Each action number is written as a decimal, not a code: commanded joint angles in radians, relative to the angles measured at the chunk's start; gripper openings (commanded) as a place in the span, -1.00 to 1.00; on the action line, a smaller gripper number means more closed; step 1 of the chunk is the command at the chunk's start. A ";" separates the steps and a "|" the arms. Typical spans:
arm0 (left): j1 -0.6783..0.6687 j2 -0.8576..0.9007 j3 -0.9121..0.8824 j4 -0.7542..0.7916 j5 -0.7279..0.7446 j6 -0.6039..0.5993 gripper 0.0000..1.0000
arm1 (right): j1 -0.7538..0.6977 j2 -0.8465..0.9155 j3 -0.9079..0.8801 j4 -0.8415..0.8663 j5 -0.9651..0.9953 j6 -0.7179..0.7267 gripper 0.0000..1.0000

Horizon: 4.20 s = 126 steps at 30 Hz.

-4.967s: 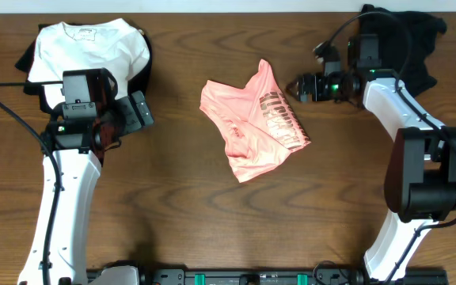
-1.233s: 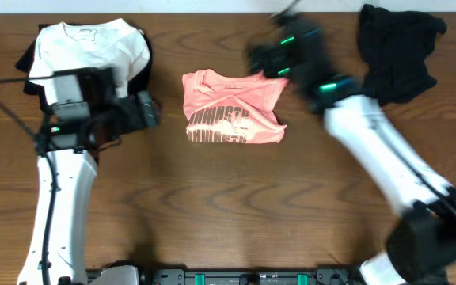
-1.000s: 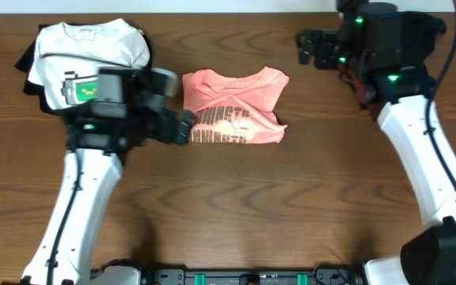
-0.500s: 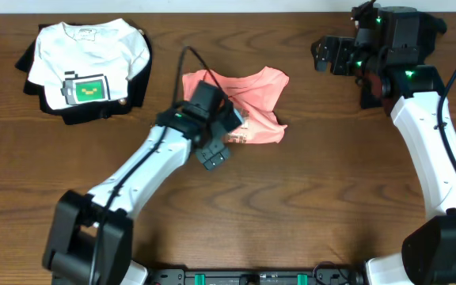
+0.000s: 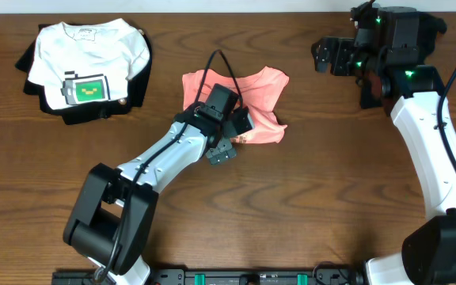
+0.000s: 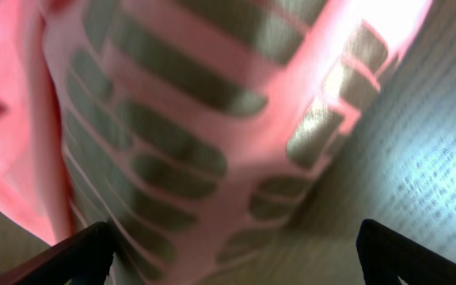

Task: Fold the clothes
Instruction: 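Grasp the folded pink shirt with the left gripper, then carry the pink shirt with the left gripper onto the white shirt stack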

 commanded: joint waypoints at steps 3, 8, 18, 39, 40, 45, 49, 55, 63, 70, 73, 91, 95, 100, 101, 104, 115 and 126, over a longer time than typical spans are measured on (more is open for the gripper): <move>-0.004 0.006 -0.006 0.084 -0.010 0.051 0.96 | -0.015 0.006 -0.003 -0.004 0.010 -0.015 0.98; -0.010 0.024 -0.006 0.110 -0.010 0.055 0.96 | -0.016 0.006 -0.003 -0.016 0.011 -0.016 0.98; -0.022 0.039 -0.006 0.082 -0.028 0.056 0.96 | -0.016 0.006 -0.003 -0.016 0.011 -0.016 0.98; -0.022 0.132 -0.006 0.275 -0.028 0.054 -0.02 | -0.017 0.006 -0.003 -0.021 0.011 -0.016 0.98; -0.022 0.132 -0.006 0.277 -0.028 0.054 -0.24 | -0.017 0.006 -0.003 -0.021 0.011 -0.016 0.99; -0.033 0.132 -0.006 0.279 -0.028 0.047 -0.88 | -0.017 0.006 -0.003 -0.021 0.011 -0.017 0.99; -0.044 0.131 -0.006 0.333 -0.057 0.047 -0.88 | -0.019 0.006 -0.003 -0.028 0.011 -0.045 0.99; -0.043 0.099 -0.005 0.550 -0.325 0.047 -0.88 | -0.063 0.006 -0.003 -0.052 0.013 -0.045 0.99; 0.005 0.037 -0.002 0.779 -0.436 0.057 -0.87 | -0.129 0.006 -0.003 -0.103 0.013 -0.045 0.98; 0.063 0.029 -0.002 0.970 -0.511 0.178 -0.88 | -0.135 0.006 -0.003 -0.114 0.013 -0.045 0.98; 0.090 0.029 -0.002 1.051 -0.511 0.243 -0.88 | -0.135 0.006 -0.003 -0.114 0.013 -0.045 0.98; 0.353 0.028 -0.002 1.341 -0.317 0.523 -0.88 | -0.132 0.006 -0.003 -0.114 0.006 -0.043 0.99; 0.429 0.028 -0.002 1.341 -0.274 0.523 -0.88 | -0.132 0.006 -0.003 -0.114 0.006 -0.030 0.99; 0.525 0.028 -0.002 1.341 -0.184 0.522 -0.88 | -0.132 0.006 -0.003 -0.114 0.004 -0.004 0.98; 0.543 0.028 -0.002 1.341 -0.163 0.522 -0.88 | -0.132 0.006 -0.003 -0.114 -0.001 -0.003 0.99; 0.595 0.028 -0.002 1.326 -0.101 0.513 -0.88 | -0.131 0.006 -0.003 -0.113 -0.032 -0.002 0.99; 0.710 0.055 -0.002 1.123 0.019 0.491 -0.88 | -0.131 0.006 -0.003 -0.112 -0.036 0.020 0.98; 0.759 0.076 0.005 1.348 0.062 0.492 -0.88 | -0.131 0.006 -0.003 -0.081 -0.036 0.033 0.98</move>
